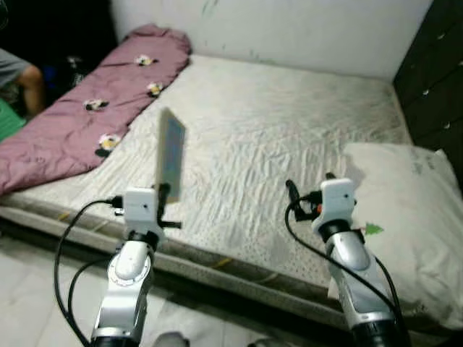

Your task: Clean up the room

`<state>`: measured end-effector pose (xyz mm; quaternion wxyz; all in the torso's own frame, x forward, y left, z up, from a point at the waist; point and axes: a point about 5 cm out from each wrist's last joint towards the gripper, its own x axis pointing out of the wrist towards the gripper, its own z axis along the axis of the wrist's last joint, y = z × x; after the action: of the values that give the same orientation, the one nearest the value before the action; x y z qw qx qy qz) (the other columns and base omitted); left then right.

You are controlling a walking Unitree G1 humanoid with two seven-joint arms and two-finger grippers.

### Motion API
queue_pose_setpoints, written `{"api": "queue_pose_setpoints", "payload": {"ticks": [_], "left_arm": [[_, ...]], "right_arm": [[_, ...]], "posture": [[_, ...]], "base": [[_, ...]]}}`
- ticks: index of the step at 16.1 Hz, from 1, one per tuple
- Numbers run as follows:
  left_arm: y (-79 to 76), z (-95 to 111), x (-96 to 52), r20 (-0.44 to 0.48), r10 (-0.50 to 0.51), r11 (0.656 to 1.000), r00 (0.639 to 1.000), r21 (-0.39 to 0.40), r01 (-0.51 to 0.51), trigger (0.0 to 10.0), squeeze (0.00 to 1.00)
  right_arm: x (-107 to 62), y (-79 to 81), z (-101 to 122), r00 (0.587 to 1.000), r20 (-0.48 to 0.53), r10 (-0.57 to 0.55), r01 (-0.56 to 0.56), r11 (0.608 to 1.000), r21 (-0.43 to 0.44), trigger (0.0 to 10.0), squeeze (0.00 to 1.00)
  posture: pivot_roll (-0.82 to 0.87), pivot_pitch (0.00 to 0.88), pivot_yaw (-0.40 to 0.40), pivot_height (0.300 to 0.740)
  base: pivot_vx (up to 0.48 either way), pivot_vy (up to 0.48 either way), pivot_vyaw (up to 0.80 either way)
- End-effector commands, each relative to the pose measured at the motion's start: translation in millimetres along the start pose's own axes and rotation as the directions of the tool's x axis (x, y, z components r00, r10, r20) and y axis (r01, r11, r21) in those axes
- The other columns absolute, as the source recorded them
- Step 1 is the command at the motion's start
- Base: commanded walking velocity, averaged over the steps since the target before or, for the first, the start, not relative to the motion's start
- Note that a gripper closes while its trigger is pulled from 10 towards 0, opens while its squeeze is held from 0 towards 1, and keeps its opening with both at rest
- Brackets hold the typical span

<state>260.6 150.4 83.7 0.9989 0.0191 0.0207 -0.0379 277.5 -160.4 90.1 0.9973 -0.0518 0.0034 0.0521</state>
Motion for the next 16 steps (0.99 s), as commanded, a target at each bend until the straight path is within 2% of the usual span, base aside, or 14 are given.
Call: {"api": "queue_pose_setpoints", "payload": {"ticks": [1,3,10,14,16], "left_arm": [[4.1,12.5,1.9,0.061,0.008,1.0,0.998,0.007,-0.009,10.0,0.0],[3.9,12.2,2.1,0.059,0.004,1.0,0.998,0.004,-0.004,10.0,0.0],[3.6,12.9,2.9,0.064,-0.008,1.0,0.998,-0.001,0.008,10.0,0.0],[2.5,11.2,4.3,0.048,0.013,1.0,0.999,0.002,-0.013,10.0,0.0],[2.5,10.7,4.5,0.045,0.011,1.0,0.999,0.004,-0.011,10.0,0.0]], "right_arm": [[3.1,0.6,4.2,1.0,0.01,0.004,-0.004,1.0,0.01,10.0,0.0],[3.0,0.4,4.7,1.0,0.013,0.002,-0.002,1.0,0.006,10.0,0.0],[2.4,2.1,4.4,1.0,0.01,0.01,-0.01,1.0,0.0,10.0,0.0],[3.0,1.6,4.5,1.0,0.01,0.007,-0.007,1.0,-0.001,10.0,0.0],[3.0,1.4,3.4,1.0,0.005,0.004,-0.004,1.0,0.002,10.0,0.0]], "posture": [[-0.03,0.0,-0.042,0.74],[-0.03,0.0,-0.042,0.74],[-0.03,0.0,-0.042,0.74],[-0.03,0.0,-0.043,0.74],[-0.03,0.0,-0.041,0.74]], "base": [[0.277,0.0,-0.8],[0.277,0.0,-0.8],[0.296,0.0,0.0],[0.0,0.0,0.0],[0.0,0.0,-0.8]]}}
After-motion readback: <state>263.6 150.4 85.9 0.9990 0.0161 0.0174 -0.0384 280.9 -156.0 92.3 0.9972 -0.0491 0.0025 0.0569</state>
